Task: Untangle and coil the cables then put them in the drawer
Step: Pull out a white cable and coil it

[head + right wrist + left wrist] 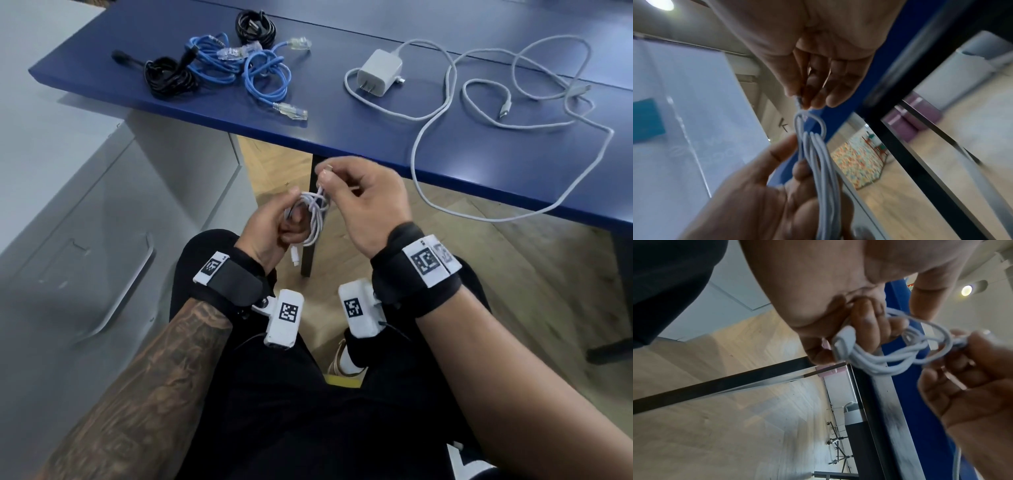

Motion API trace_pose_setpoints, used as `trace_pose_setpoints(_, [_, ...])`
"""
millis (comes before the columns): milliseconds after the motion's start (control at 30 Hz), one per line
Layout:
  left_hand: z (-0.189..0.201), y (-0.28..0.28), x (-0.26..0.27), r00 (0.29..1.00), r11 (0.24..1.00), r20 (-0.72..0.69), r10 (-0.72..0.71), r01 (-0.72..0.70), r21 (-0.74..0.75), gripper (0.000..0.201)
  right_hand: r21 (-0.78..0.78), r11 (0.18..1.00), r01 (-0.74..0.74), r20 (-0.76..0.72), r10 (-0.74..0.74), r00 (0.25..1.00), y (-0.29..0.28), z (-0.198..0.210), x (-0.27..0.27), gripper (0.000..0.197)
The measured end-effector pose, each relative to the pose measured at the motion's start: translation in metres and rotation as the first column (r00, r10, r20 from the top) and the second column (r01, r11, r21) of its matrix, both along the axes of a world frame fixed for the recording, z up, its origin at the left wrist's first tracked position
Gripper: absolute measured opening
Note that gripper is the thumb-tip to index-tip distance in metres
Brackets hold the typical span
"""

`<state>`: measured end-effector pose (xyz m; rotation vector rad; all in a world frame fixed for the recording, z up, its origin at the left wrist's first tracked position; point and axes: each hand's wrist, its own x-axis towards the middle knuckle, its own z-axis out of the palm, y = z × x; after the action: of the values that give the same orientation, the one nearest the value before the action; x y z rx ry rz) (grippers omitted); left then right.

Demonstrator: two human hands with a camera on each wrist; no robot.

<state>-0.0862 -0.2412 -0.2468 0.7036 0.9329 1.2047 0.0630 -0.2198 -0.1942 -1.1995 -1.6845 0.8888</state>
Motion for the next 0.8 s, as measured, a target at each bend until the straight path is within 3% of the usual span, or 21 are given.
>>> trace_pose_setpoints(100, [0.006,0.000,-0.001,0.993,0.997,-0.093,0.072,-0.069,0.035,0.040,0.104,0.994,0.021,-0.085,-0.012,0.996,0.007,0.026,-0.005,0.010])
trace_pose_setpoints(167, [0.015,0.005,-0.002,0.974,0.994,-0.200,0.103,-0.093,0.059,0.039,0.099,0.995,0.035,-0.140,-0.021,0.990,0.011,0.033,-0.007,0.010])
trace_pose_setpoints(233, [0.028,0.012,-0.004,0.964,0.987,-0.222,0.145,-0.124,0.105,0.036,0.070,0.996,0.054,-0.199,-0.039,0.979,0.015,0.036,-0.008,0.011])
trace_pose_setpoints(367, [0.055,0.020,-0.002,0.982,0.966,-0.049,0.182,-0.169,0.198,0.027,-0.045,0.999,-0.001,-0.364,-0.015,0.931,0.029,0.049,-0.001,0.031])
trace_pose_setpoints(433, [0.068,0.023,0.001,0.976,0.952,0.066,0.209,-0.219,0.214,0.019,-0.045,0.999,-0.031,-0.317,0.016,0.948,0.029,0.050,0.002,0.042])
trace_pose_setpoints(500, [0.081,0.029,0.005,0.966,0.943,0.123,0.228,-0.251,0.217,0.016,-0.023,0.998,-0.057,-0.248,0.049,0.967,0.023,0.046,0.004,0.036])
trace_pose_setpoints(633, [0.099,0.037,0.012,0.958,0.930,0.001,0.285,-0.277,0.242,0.013,0.055,0.996,-0.068,-0.125,0.075,0.989,0.024,0.045,0.003,0.019])
trace_pose_setpoints(800, [0.114,0.042,-0.001,0.899,0.910,-0.263,0.351,-0.262,0.322,0.024,0.021,0.999,-0.038,-0.170,0.041,0.985,0.052,0.063,0.000,0.025])
